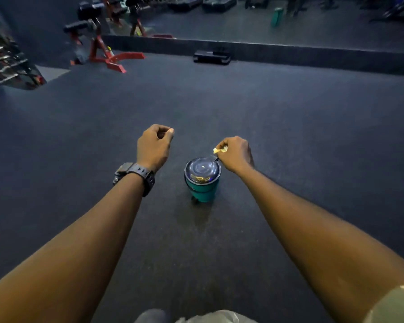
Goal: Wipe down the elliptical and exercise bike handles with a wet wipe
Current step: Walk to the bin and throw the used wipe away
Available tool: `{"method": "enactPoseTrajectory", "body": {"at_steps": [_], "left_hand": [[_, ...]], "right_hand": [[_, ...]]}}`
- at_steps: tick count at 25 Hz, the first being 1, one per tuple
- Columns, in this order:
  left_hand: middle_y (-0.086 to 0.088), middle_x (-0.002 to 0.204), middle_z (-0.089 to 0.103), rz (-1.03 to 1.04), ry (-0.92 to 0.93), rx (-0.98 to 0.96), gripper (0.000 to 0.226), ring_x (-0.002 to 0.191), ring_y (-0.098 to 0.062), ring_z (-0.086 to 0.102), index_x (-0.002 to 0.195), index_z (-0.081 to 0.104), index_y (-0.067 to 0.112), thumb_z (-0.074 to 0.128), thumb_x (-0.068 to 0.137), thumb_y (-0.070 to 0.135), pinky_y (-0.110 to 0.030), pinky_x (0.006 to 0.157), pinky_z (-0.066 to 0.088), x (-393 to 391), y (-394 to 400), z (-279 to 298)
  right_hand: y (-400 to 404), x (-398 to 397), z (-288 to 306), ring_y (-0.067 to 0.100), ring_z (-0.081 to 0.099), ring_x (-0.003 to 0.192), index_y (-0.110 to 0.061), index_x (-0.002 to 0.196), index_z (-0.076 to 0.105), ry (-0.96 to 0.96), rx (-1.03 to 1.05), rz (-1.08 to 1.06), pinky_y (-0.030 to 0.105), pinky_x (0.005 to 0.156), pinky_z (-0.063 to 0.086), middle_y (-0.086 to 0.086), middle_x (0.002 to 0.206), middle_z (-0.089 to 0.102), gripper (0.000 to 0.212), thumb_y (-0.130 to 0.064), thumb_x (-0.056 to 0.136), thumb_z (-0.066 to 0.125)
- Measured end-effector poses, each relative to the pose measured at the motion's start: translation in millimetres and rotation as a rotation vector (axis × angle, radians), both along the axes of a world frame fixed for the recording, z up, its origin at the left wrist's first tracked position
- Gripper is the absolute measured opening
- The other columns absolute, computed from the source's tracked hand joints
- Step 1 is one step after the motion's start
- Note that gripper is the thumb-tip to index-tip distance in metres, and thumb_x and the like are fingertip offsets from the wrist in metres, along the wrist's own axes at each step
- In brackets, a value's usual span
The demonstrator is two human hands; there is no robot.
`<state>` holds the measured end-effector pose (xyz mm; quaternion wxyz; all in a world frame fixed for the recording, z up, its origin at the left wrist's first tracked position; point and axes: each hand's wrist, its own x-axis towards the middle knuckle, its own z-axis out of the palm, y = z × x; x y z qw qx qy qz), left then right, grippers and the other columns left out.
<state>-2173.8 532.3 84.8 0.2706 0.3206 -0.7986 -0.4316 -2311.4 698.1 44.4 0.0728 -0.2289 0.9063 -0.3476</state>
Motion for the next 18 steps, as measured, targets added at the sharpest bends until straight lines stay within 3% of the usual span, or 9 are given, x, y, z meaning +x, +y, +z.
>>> {"method": "enactPoseTrajectory", "body": {"at_steps": [7,10,18], "left_hand": [[-0.001,0.095,0.071,-0.172,-0.031,0.128,0.014,0.09,-0.021,0.07,0.095,0.065,0.023,0.058,0.096,0.035,-0.047,0.086,0.057,-114.8,-186.9,-74.2],[0.0,0.094,0.07,-0.285,-0.082,0.163,0.015,0.09,-0.02,0.069,0.095,0.065,0.022,0.059,0.095,0.035,-0.047,0.086,0.057,-158.6,-257.7,-87.7],[0.0,0.093,0.071,-0.479,-0.134,0.228,0.011,0.088,-0.022,0.07,0.089,0.061,0.031,0.057,0.095,0.039,-0.049,0.083,0.058,-290.5,-335.2,-111.3]], "right_hand": [[-132.0,-73.9,-72.1,0.022,0.066,0.088,-0.022,0.09,0.077,-0.069,0.141,-0.235,0.023,0.07,0.044,0.004,0.1,0.073,0.01,-0.024,0.081,0.074],[-191.0,-85.3,-83.2,0.017,0.062,0.081,-0.022,0.092,0.078,-0.146,0.185,-0.318,0.022,0.069,0.043,0.005,0.1,0.074,0.012,-0.024,0.082,0.073],[-278.2,-174.5,-104.7,0.013,0.056,0.081,-0.024,0.091,0.076,-0.168,0.155,-0.439,0.023,0.069,0.04,0.001,0.101,0.068,0.011,-0.019,0.082,0.072]]}}
